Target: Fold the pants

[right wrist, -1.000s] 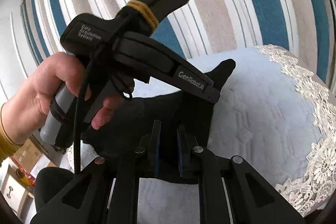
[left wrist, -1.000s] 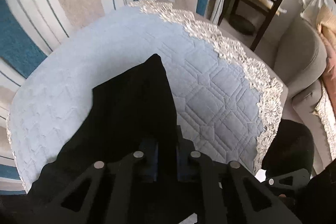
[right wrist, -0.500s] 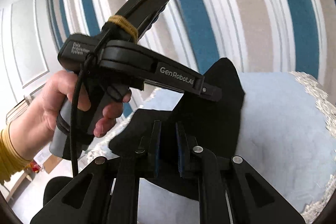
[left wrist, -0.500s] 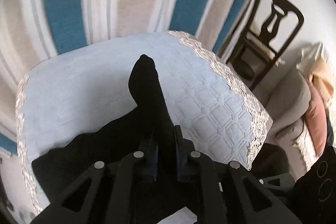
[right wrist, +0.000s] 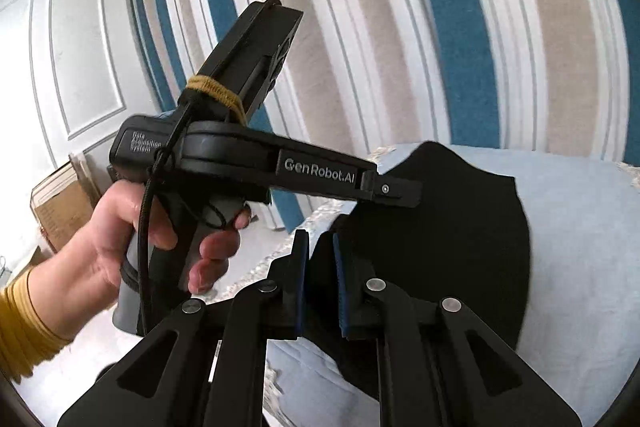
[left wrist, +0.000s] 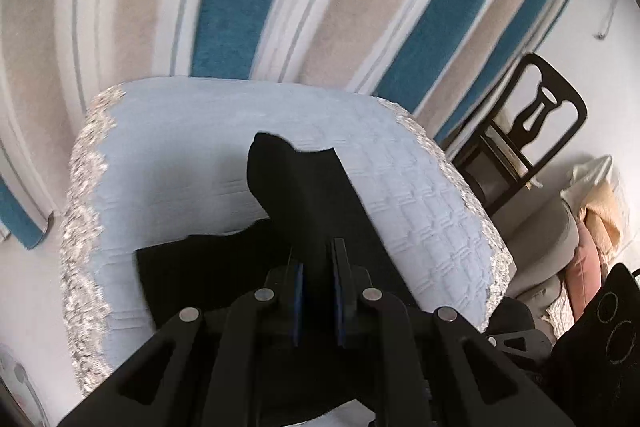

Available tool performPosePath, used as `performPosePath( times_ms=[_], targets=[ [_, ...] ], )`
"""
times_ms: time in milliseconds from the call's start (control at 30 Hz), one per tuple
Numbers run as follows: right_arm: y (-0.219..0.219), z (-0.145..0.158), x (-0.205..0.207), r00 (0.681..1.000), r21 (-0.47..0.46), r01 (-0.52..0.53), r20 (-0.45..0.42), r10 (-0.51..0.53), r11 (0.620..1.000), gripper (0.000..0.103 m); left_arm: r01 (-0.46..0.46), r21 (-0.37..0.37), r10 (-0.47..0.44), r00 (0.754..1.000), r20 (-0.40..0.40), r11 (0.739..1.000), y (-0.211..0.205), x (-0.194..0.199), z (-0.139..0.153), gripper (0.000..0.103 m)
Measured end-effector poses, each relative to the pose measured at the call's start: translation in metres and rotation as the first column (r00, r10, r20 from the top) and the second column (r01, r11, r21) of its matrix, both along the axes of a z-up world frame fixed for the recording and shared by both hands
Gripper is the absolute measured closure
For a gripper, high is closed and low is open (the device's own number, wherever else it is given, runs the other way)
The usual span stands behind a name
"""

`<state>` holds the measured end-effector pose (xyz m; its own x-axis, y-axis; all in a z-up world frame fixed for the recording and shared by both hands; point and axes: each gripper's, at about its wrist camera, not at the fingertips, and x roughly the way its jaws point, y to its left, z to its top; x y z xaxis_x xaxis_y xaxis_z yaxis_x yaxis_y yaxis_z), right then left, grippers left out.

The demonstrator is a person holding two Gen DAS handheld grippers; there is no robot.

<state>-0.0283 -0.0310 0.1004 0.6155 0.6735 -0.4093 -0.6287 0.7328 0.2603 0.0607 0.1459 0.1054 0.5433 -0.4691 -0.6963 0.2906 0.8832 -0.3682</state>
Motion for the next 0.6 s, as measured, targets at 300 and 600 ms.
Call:
performPosePath(
  times_ms=[300, 600],
  targets=[
    [0.062, -0.027, 0.022, 0.995, -0.051, -0.084, -0.065, 0.081, 0.995, 0.091, -0.071, -0.015, 0.071, 0.997, -0.026, 0.997, 0.054, -0.008, -0.033, 0.089],
    [0.080, -0.059, 0.037, 0.981, -0.094, -0.134, -0.150, 0.119, 0.986, 0.091, -0.115, -0.047, 0.110, 0.989, -0.097, 0.992, 0.078, -0.014, -0.071, 0.088]
  ],
)
